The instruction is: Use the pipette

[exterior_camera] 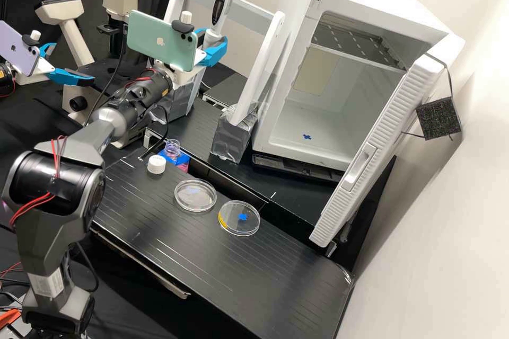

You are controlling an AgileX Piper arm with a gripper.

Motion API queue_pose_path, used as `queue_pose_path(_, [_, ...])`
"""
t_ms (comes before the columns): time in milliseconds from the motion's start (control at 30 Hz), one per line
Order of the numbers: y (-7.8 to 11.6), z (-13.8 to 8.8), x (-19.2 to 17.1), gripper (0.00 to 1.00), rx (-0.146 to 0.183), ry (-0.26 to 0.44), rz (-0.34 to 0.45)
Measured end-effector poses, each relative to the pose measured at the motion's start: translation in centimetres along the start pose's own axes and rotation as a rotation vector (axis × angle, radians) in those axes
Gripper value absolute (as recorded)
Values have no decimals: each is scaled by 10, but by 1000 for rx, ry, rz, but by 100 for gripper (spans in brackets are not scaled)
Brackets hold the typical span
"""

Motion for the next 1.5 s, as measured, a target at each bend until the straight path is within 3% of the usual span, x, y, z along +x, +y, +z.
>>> queue_pose_path(300, [-5,12,-22,0,-17,-22,-28])
queue_pose_path(500, [-2,15,-35,0,4,-16,-33])
queue_pose_path(733, [4,17,-45,0,0,-3,24])
queue_pose_path(1233, [-12,20,-57,0,7,2,-15])
queue_pose_path(1500, [-13,20,-60,0,9,13,14])
